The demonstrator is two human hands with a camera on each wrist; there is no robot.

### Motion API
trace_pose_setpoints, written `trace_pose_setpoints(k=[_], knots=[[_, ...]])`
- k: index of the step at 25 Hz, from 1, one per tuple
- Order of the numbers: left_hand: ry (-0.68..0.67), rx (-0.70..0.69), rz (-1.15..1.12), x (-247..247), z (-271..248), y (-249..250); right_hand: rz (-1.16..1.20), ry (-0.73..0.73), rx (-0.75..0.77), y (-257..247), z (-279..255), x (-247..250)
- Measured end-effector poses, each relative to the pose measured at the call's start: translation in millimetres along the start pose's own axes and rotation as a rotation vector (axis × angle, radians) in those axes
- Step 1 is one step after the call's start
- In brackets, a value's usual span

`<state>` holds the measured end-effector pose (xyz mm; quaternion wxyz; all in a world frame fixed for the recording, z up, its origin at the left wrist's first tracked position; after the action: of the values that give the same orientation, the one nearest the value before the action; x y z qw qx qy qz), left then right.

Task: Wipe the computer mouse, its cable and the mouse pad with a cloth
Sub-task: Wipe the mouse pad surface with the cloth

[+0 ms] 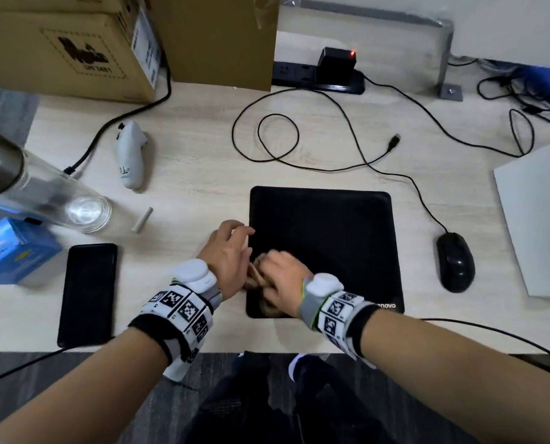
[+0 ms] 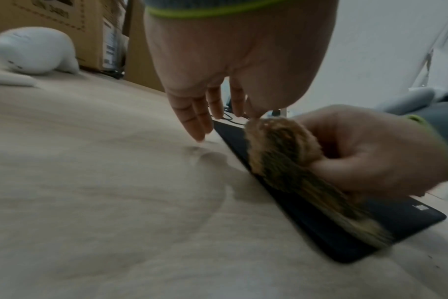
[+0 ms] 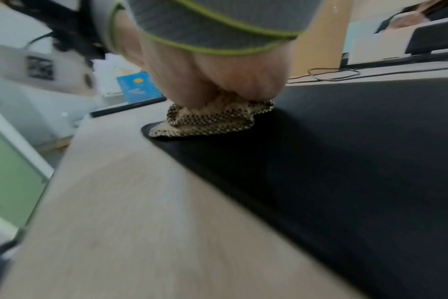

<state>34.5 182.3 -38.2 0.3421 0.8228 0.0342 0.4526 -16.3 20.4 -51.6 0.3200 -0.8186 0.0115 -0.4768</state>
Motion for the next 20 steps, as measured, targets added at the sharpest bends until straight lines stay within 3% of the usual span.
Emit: trace_pose_setpoints(k=[3, 8, 14, 18, 20], knots=[[-0.038, 0.006, 0.054, -5, 13, 12, -0.132, -0.088, -0.01, 11, -24, 7], [-0.045, 0.113, 0.111, -14, 35, 36, 0.238, 0.167, -0.575, 56, -59, 71], [-0.005, 0.3, 0.081, -15, 58, 54, 0.297, 0.109, -0.991, 123, -97, 103], [-0.019, 0.465, 0.106, -11, 62, 64, 0.192, 0.027, -1.05, 135, -96, 95], [-0.037, 0.561, 0.136, -4, 62, 68, 0.263, 0.044, -1.073, 136, -92, 101]])
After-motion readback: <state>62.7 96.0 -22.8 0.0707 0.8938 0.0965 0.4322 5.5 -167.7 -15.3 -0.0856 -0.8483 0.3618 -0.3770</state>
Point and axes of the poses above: each hand's wrist, its own z-axis towards the middle knuckle, its own x-axis out of the back of the hand, y = z × x, the point moved 1 cm from there along z, towards the middle knuckle, and after that the axes turned 13 degrees about -y, right-handed, at the moved point
